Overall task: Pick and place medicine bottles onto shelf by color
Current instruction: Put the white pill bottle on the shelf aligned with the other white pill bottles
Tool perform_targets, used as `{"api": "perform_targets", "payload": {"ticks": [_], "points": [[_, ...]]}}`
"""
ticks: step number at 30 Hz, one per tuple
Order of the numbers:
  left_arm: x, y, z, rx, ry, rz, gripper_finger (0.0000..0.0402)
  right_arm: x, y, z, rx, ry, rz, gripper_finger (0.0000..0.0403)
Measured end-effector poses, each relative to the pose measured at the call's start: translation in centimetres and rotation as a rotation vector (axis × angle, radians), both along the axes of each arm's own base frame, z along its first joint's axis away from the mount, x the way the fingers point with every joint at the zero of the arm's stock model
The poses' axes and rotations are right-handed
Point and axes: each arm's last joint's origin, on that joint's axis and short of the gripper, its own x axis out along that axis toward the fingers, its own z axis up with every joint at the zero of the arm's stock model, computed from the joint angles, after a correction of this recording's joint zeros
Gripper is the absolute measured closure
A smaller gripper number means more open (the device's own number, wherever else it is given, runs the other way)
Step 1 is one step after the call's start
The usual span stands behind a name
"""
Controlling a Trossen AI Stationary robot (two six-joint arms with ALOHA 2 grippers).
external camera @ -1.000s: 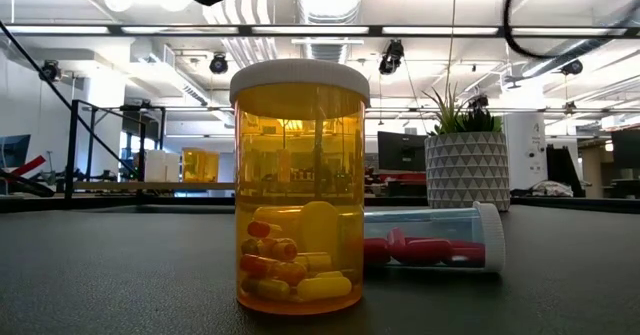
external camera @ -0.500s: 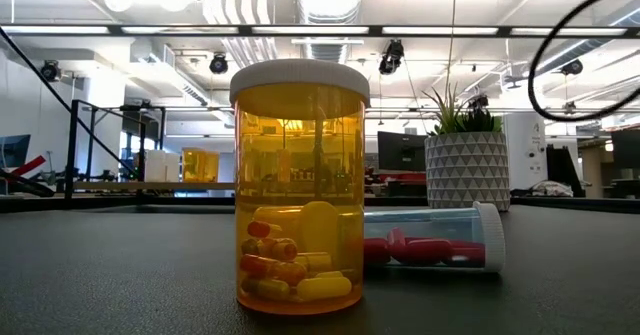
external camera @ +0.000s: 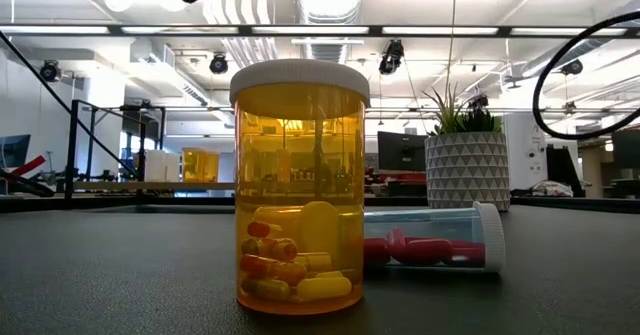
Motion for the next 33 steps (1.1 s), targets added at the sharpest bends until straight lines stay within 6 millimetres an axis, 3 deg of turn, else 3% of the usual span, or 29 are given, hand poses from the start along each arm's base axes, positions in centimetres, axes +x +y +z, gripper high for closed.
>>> {"api": "perform_targets", "payload": {"ticks": [7,23,33], "points": [[0.01,0.03,-0.04,-0.002,0.001,0.002,0.0207,0.0,0.4,-0.01,0.09,0.053,-0.098,0.0216],[-0.18,0.18,-0.6,0.024,0.035,0.005,0.0207,0.26,0.84,-0.95,0.081,0.057,-0.137,0.0247],[-0.6,0.54,-0.42,0.043,0.06,0.008,0.0207,0.21,0.49,-0.01,0.086,-0.013,-0.13,0.0259]]}}
